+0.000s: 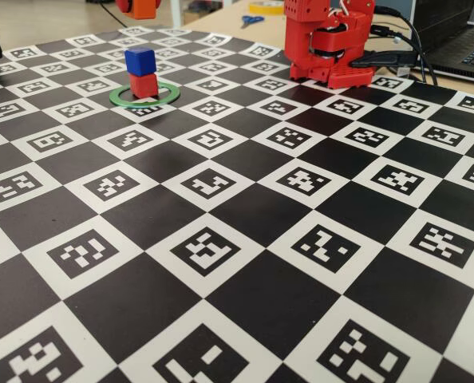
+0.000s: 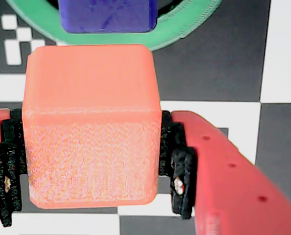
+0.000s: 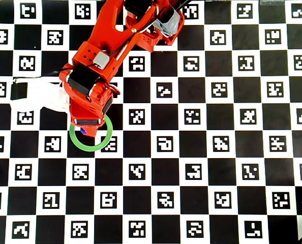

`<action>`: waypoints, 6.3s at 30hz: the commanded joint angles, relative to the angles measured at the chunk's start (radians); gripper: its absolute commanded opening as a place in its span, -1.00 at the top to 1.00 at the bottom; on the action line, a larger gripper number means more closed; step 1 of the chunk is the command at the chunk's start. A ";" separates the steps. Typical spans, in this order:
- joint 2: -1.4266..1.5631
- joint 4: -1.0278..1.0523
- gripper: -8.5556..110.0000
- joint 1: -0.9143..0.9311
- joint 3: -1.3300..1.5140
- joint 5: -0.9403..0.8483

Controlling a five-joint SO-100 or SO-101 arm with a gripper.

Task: Grab the red cube then put it in the green circle then put the blue cube on top and finally the orange cube on top

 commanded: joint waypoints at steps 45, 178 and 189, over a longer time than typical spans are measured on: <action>-0.086 -0.121 0.72 0.046 0.064 -0.014; 1.873 -0.244 0.95 -0.436 1.850 -0.980; 1.873 -0.244 0.95 -0.436 1.850 -0.980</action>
